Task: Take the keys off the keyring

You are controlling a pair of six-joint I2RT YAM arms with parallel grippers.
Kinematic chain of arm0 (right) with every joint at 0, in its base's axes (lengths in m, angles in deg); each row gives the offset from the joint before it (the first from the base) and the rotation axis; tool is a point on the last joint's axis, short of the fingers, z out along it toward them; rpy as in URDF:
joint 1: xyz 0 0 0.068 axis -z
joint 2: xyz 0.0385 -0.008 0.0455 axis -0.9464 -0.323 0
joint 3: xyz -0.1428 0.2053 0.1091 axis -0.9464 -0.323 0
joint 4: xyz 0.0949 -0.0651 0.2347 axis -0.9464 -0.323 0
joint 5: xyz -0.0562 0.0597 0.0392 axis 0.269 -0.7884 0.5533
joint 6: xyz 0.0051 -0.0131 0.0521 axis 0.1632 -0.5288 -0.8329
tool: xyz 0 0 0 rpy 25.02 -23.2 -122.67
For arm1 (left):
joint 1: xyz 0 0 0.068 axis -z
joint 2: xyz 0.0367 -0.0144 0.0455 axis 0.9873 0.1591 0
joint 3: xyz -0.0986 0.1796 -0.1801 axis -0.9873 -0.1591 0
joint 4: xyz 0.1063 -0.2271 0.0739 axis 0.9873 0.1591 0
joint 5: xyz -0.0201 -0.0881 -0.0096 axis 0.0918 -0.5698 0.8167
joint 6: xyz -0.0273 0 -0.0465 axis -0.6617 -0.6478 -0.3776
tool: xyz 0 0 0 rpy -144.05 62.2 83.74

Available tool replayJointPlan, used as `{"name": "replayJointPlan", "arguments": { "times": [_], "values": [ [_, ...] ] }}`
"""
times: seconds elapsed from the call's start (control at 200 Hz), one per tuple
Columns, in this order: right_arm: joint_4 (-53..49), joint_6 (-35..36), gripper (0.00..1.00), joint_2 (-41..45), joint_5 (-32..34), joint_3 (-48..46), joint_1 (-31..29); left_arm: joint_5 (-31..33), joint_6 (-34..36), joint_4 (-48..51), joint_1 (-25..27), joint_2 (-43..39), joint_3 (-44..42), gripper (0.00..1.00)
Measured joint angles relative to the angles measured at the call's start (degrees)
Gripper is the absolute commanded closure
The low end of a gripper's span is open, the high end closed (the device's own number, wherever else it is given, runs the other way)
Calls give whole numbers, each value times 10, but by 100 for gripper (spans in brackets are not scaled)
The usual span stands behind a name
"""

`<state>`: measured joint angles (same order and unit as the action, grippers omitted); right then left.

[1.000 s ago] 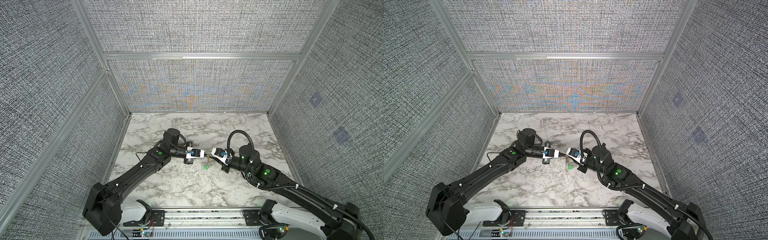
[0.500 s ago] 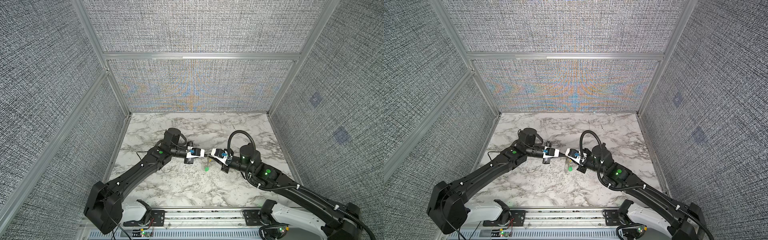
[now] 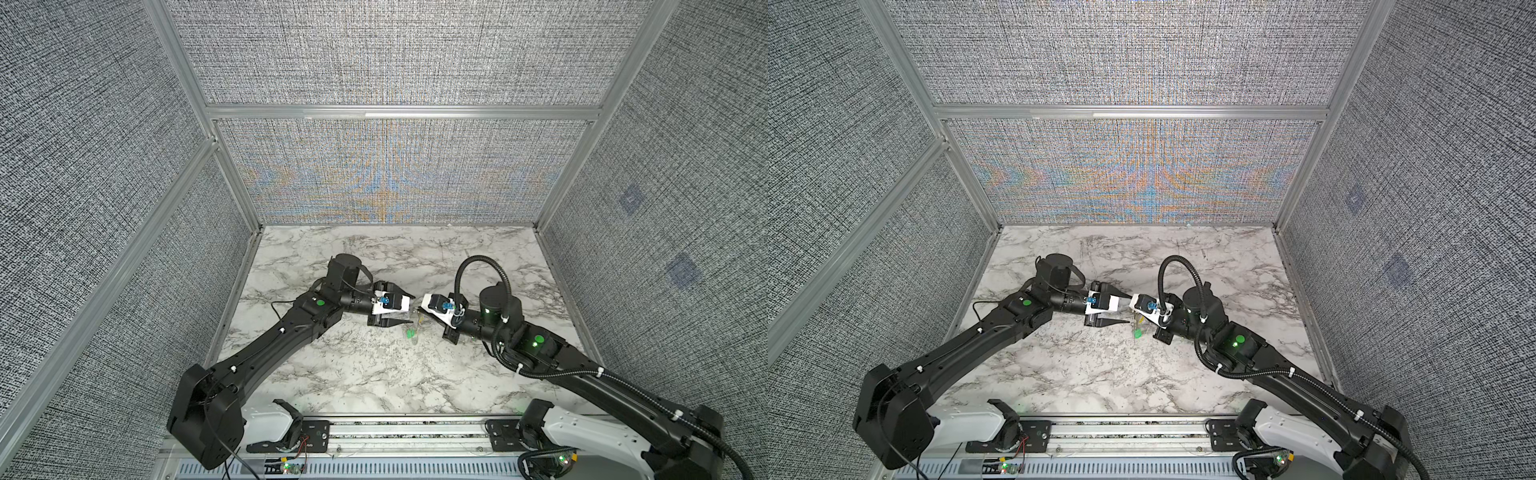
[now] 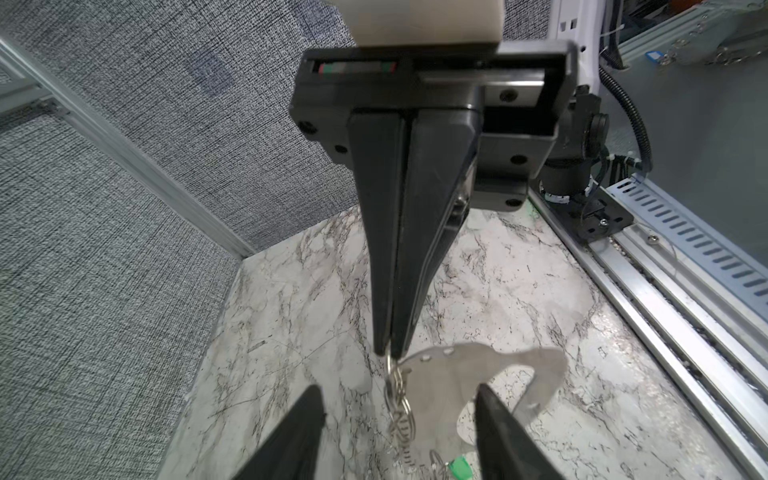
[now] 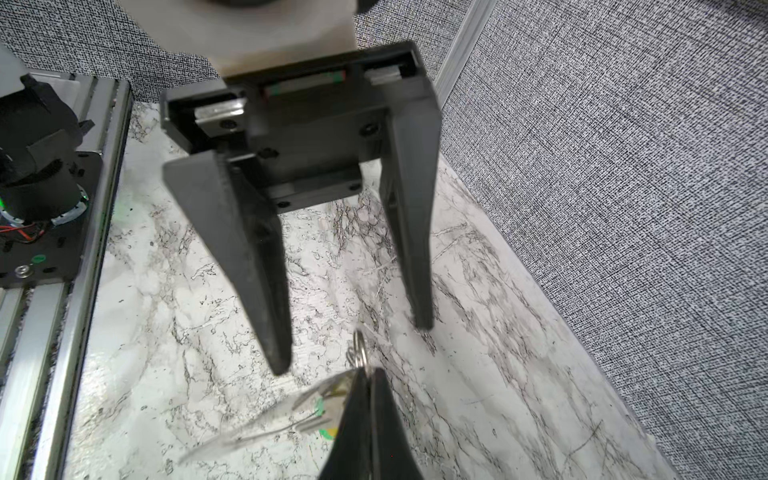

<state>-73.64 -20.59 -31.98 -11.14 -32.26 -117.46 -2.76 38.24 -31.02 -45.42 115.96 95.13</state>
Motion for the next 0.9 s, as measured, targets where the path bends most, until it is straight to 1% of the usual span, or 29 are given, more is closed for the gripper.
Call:
{"name": "replayJointPlan", "arguments": {
  "times": [0.095,0.29,0.43,0.45,0.49,0.56,0.665,0.695,0.7,0.71,0.72,0.82,0.9],
  "values": [
    [-30,-5,100,-10,6,17,0,24,6,1,0,-15,-3,19],
    [-85,-9,100,-31,12,50,2,55,16,3,0,-22,-3,45],
    [-122,-9,100,-45,14,73,3,71,7,3,0,-22,-1,47],
    [-123,-9,100,-45,14,77,3,73,5,3,0,-22,-1,46],
    [-125,-9,100,-47,14,83,3,78,0,4,0,-22,-1,41],
    [-132,-9,100,-52,16,90,5,89,-11,3,0,-22,-1,37],
    [-148,-9,100,-53,18,94,5,115,-37,-7,0,-27,-8,23],
    [-152,-9,100,-53,18,94,5,121,-46,-10,0,-29,-12,15],
    [-152,-9,100,-53,18,94,5,122,-47,-10,0,-29,-12,10],
    [-154,-9,100,-53,18,94,5,123,-49,-11,0,-30,-13,4],
    [-155,-9,100,-53,18,94,5,127,-52,-12,0,-30,-15,2],
    [-159,-8,100,-53,18,94,5,157,-98,-34,0,-32,-28,1],
    [-160,-6,100,-53,24,94,6,196,-136,-45,-1,-30,-30,1]
  ]
}}
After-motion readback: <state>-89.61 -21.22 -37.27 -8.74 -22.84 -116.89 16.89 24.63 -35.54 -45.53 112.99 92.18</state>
